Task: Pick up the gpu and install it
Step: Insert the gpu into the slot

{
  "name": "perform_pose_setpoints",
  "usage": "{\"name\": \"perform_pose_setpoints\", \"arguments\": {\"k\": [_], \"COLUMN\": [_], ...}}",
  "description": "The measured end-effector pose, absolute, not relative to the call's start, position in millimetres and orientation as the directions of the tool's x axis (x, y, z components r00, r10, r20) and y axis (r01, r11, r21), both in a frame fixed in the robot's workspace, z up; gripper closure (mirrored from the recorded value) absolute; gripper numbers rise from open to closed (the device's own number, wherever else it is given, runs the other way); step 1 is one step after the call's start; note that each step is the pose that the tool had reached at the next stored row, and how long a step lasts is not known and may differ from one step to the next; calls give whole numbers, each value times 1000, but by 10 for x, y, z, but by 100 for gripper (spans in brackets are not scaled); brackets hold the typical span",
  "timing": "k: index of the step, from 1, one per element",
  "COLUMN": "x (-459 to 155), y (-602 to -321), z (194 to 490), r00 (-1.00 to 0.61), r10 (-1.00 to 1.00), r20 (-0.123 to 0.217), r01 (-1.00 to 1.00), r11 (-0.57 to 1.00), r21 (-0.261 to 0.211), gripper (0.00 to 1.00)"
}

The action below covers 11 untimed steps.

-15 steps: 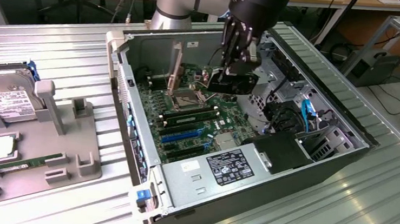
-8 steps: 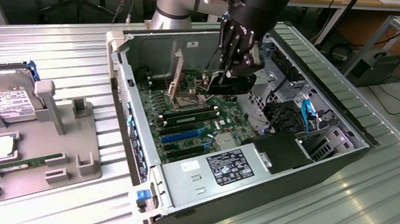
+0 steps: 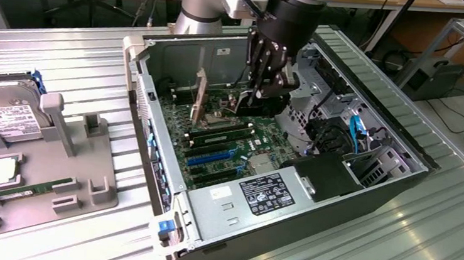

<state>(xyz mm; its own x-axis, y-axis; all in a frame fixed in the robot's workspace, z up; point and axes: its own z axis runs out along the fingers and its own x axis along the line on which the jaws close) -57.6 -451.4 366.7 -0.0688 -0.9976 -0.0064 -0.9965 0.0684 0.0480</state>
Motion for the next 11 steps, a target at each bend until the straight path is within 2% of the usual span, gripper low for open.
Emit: {"name": "perform_pose_setpoints", "arguments": {"k": [11], "x": [-872], "y": [-4628], "z": [3458], "r00": [-54], "r10": [-999], "r20": [-6], "r01": [-998], "r11": [54], "r21": [46], "gripper": [74]}}
